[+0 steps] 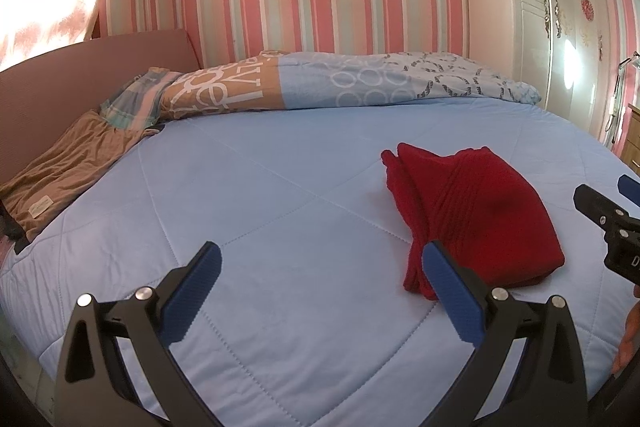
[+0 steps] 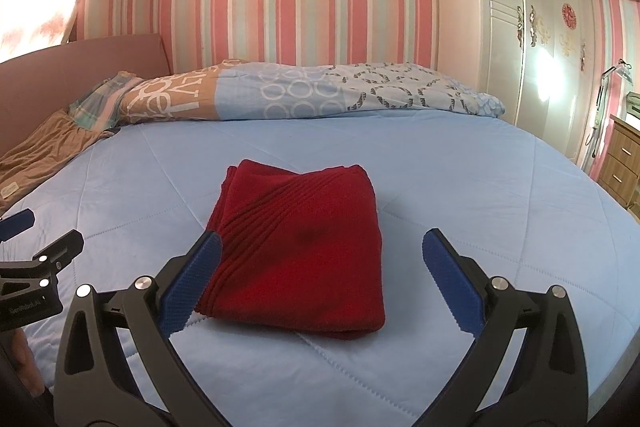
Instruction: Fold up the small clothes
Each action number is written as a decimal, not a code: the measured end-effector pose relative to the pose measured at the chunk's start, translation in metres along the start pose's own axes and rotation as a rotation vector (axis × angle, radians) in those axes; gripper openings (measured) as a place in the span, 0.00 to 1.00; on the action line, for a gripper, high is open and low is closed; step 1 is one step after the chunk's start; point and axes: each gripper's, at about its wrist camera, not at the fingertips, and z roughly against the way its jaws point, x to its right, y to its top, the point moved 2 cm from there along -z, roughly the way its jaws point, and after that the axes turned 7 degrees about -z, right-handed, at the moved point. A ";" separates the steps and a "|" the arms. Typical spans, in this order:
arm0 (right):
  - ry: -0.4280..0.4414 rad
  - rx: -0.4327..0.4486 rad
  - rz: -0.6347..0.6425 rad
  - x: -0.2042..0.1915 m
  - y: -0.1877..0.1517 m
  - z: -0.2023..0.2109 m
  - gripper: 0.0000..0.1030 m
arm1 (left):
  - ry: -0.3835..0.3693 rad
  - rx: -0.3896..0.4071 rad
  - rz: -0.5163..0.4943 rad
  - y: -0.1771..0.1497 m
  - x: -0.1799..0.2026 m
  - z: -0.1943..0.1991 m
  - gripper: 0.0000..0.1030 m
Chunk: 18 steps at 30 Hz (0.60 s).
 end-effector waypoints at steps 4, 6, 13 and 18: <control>-0.001 0.001 0.000 -0.001 0.001 0.000 0.97 | -0.001 -0.001 0.000 0.000 0.000 -0.001 0.98; -0.001 0.001 0.000 -0.001 0.001 0.000 0.97 | 0.001 0.000 -0.001 0.000 0.000 -0.001 0.98; -0.001 0.003 -0.002 -0.001 0.002 0.001 0.97 | 0.002 0.001 0.000 0.001 0.001 -0.001 0.98; -0.002 0.004 -0.001 -0.002 0.003 0.001 0.97 | 0.023 0.015 -0.012 0.001 0.002 0.001 0.98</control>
